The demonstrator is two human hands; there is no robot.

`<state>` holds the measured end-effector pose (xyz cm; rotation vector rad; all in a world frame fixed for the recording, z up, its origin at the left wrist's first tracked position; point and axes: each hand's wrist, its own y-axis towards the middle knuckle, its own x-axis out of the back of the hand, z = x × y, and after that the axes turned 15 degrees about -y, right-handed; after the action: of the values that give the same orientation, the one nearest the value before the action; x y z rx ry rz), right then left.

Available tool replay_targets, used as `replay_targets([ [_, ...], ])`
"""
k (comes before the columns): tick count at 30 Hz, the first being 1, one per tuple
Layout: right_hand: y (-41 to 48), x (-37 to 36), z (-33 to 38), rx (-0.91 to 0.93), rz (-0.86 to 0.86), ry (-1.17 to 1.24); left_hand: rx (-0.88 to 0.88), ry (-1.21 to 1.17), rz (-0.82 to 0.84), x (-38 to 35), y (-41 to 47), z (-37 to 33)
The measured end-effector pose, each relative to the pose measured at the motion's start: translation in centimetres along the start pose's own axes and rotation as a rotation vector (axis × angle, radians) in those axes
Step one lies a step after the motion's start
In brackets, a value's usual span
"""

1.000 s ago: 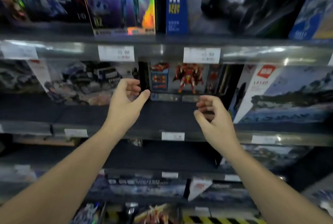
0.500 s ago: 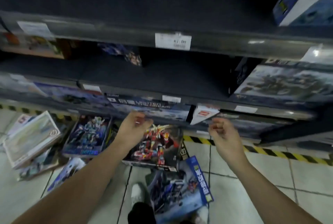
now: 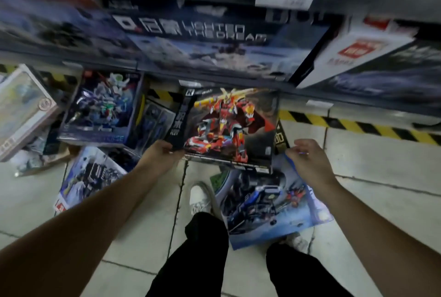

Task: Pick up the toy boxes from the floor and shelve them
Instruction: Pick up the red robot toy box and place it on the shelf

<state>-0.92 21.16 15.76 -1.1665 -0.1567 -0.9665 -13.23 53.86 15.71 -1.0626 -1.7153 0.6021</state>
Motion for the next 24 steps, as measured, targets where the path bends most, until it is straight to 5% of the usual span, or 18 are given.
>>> replay_targets([
  [12, 12.6, -10.7, -4.2, -0.057, -0.065, -0.002, -0.034, 0.110, -0.023, -2.9, 17.8, 5.2],
  [24, 15.6, -12.5, -3.4, -0.148, -0.049, 0.185, 0.103, -0.183, 0.042, -2.4, 27.9, 9.7],
])
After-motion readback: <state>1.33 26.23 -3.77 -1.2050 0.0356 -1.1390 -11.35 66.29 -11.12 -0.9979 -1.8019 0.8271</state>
